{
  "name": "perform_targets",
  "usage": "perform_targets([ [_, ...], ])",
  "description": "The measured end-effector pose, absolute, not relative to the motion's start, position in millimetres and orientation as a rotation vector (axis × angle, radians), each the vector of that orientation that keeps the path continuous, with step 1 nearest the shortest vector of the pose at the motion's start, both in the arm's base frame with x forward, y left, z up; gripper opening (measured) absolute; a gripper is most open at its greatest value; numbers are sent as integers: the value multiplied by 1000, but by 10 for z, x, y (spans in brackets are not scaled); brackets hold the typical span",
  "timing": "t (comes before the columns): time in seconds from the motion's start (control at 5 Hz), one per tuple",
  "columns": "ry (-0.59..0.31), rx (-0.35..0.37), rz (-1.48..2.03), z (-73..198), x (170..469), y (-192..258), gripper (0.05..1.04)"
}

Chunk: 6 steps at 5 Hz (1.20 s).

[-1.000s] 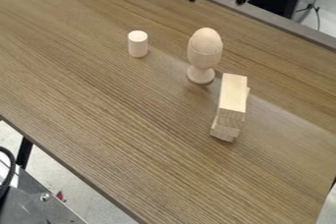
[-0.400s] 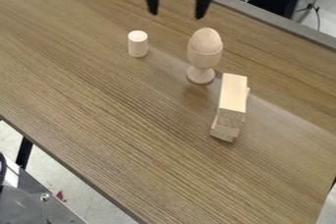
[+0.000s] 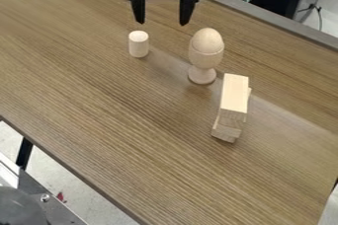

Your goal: Put a cylinder on top of the block

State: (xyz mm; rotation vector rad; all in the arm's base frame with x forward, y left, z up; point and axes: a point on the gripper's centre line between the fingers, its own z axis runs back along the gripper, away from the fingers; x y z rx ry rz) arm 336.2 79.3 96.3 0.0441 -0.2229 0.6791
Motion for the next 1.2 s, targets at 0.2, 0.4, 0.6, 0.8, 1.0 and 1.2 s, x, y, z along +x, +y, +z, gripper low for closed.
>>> perform_targets([
  [0.2, -193, 41, 696, 852, 3410, 910, 1000],
  [0.4, -171, 46, 714, 755, 3427, 1030, 1000],
  [0.6, -144, 47, 722, 643, 3424, 1109, 1000],
  [0.8, -120, 48, 714, 544, 3438, 1144, 1000],
  [1.0, -86, 37, 719, 515, 3415, 1150, 1000],
  [1.2, -47, 29, 715, 393, 3385, 1152, 948],
])
